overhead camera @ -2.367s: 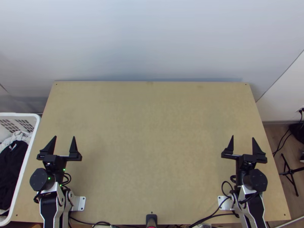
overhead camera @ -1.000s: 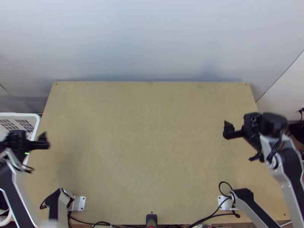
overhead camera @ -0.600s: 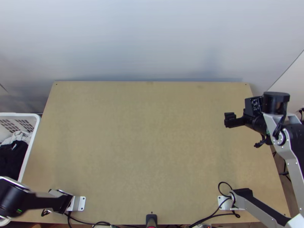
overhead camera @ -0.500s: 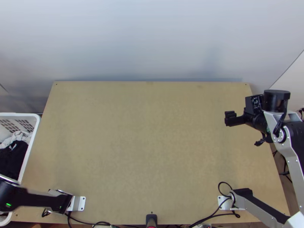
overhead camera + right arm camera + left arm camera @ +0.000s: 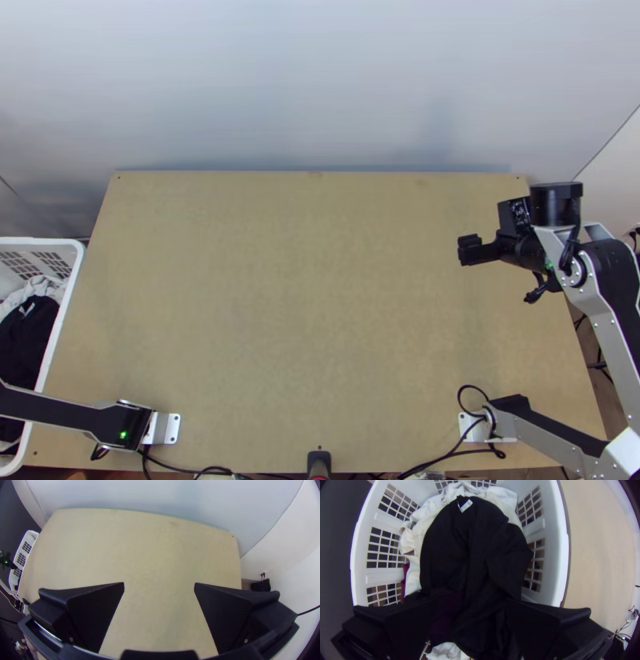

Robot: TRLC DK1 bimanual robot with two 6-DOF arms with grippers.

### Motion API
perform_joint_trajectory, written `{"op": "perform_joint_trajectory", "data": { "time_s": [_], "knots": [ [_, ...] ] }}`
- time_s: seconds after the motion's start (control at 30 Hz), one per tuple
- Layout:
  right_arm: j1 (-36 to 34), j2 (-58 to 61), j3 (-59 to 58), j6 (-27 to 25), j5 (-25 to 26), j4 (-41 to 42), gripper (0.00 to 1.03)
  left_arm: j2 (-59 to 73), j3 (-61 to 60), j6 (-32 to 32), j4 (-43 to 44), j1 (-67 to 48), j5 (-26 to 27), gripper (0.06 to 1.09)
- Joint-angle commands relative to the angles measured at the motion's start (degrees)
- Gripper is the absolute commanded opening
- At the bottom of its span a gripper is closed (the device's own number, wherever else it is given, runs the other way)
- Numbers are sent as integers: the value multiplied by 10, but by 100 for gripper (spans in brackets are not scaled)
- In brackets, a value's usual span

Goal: Fold the t-shirt

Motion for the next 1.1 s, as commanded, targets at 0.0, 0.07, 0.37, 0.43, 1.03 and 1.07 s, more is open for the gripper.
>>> {"op": "perform_joint_trajectory", "data": {
  "time_s": [0.0,0.07,0.37,0.43,1.03,1.07],
  "knots": [
    [9,13,6,9,-1,-12,95,63,36,36,-53,11,-82,101],
    [9,13,8,9,0,-12,93,73,36,40,-54,14,-90,101],
    [4,14,12,10,0,-12,93,105,36,47,-26,24,-99,97],
    [1,14,16,10,0,-13,93,111,36,48,-22,25,-101,93],
    [-15,13,24,14,2,-20,93,140,24,48,-2,30,-114,55],
    [-15,13,24,14,2,-21,93,141,24,48,8,30,-112,49]
  ]
}}
